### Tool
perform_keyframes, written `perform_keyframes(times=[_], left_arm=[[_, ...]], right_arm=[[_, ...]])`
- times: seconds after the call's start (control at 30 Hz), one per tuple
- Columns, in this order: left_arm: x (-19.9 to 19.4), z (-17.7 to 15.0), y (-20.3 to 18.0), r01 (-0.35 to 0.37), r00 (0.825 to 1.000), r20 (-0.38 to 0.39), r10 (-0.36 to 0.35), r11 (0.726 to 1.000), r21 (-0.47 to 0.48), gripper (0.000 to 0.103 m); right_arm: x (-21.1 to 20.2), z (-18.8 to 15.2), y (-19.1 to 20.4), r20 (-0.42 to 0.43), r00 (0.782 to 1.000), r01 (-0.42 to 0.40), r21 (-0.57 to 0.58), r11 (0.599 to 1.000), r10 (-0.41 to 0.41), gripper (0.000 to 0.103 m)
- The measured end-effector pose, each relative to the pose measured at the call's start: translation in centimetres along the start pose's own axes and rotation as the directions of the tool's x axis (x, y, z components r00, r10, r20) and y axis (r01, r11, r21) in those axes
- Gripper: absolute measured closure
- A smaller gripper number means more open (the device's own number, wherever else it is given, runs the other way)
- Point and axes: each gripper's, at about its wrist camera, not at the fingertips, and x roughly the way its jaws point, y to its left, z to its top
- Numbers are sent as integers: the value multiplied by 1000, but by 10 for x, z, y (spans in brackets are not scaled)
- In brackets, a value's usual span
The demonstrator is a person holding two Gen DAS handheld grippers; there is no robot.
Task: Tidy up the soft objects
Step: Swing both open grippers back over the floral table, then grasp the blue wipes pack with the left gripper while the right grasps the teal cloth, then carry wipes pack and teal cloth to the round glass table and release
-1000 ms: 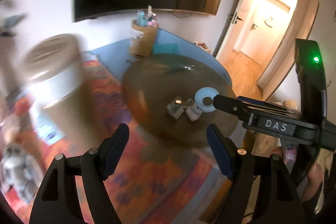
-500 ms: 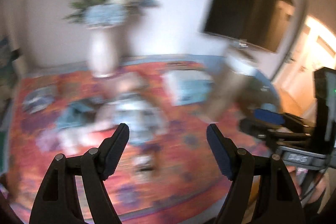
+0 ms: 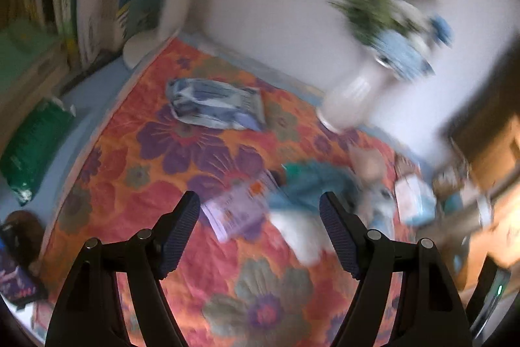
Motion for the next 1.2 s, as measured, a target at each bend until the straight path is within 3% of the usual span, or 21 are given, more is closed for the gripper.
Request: perform_keyframes(times=[0.27,0.4,0.63,0.7,0.73,0.77,0.83,0.87,0.93,1.03,1.2], left_arm=[[41,51,15,-105,994,29,105,994,17,28],[64,76,30,-153,987,42,154,988,-26,28],[117,97,49,-192,981,-24,191,979,-68,28],[122,95,49,-154,988,-34,152,985,-73,29],[122,95,49,-146,989,-35,144,986,-76,32],[120,94,48,-150,989,-26,149,986,-73,35],[116,94,46,-149,989,-8,149,987,-61,55],[112,93,46,-136,991,0,136,989,-57,58],[104,90,40,-133,991,19,134,990,-43,70],[91,84,32,-110,992,55,111,994,-12,80],[53,74,16,-22,995,100,22,1000,2,84]], right_arm=[[21,77,50,63,997,-41,-182,983,53,33],[53,111,73,58,996,-54,-235,971,70,33],[113,122,104,-8,999,-33,-321,947,32,33],[121,117,110,-2,1000,7,-357,934,-8,52],[122,115,112,0,1000,15,-372,928,-16,67],[124,114,112,-4,1000,13,-380,925,-16,73],[122,113,112,4,1000,14,-381,924,-13,83],[120,112,112,15,1000,14,-381,925,-9,87],[110,113,112,50,999,10,-374,927,9,89],[96,115,112,99,994,2,-359,933,36,90],[64,115,106,156,986,-6,-325,946,60,90]])
